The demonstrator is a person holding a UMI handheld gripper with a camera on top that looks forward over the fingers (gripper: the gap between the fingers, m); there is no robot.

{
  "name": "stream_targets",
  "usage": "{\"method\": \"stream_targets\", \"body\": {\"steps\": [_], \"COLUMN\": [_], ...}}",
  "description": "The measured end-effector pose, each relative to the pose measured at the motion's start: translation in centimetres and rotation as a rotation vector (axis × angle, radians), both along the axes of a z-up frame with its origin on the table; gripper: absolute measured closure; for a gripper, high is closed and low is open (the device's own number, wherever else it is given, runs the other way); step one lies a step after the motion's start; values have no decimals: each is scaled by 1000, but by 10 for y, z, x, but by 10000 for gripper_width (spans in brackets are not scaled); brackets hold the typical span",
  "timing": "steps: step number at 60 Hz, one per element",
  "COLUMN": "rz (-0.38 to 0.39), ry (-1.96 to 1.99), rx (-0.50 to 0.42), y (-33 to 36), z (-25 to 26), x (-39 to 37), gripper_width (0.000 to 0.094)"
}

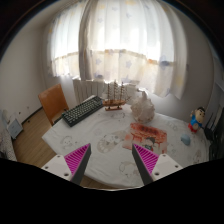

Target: Arrange mouse

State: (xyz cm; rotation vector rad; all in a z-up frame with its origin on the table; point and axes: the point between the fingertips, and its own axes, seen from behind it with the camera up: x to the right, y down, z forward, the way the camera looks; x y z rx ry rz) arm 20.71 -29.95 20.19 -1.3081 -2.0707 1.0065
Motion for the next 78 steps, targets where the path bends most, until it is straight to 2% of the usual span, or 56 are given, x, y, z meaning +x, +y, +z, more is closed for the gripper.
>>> {"method": "stream_targets", "body": {"steps": [13, 35, 42, 52, 78], "rz": [-87, -334, -391, -429, -483], "ry": [11, 31, 30, 52, 49], "rx": [6, 71, 74, 121, 85], "y": [58, 222, 266, 322, 414], "z": [-14, -33, -39, -49, -104], "x": [-21, -54, -58, -66, -120], "gripper_width": [82, 82, 84, 82, 83]}}
